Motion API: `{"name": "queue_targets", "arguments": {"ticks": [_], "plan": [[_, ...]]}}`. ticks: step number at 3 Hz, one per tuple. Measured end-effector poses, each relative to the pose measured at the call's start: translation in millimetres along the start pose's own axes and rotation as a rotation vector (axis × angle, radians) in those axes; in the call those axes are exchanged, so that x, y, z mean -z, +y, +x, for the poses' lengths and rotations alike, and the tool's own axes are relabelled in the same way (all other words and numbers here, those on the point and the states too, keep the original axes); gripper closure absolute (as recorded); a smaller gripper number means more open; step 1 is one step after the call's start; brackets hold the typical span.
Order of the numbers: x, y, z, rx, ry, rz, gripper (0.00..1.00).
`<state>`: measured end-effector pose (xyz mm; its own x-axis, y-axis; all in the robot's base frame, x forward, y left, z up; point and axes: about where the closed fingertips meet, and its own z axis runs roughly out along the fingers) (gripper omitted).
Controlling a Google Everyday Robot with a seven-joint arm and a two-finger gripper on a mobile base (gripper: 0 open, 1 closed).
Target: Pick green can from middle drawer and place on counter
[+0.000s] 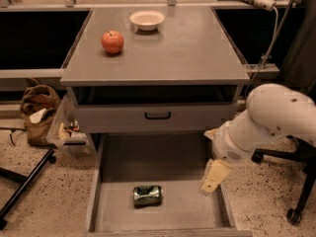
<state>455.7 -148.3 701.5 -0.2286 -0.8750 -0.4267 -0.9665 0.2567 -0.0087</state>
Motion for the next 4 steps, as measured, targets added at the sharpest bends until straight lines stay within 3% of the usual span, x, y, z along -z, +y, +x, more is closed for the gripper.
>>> {"name": "queue_targets", "arguments": {"ticks": [1, 2, 3, 4], "plan": [[-53, -2, 2, -0.01, -0.071, -0.044, 0.0], [-53, -2, 2, -0.01, -0.071, -0.044, 0.0], [-75, -5, 7, -0.009, -0.088, -0.047, 0.0], [-120, -8, 10, 0.004, -0.086, -0.061, 0.0]]}}
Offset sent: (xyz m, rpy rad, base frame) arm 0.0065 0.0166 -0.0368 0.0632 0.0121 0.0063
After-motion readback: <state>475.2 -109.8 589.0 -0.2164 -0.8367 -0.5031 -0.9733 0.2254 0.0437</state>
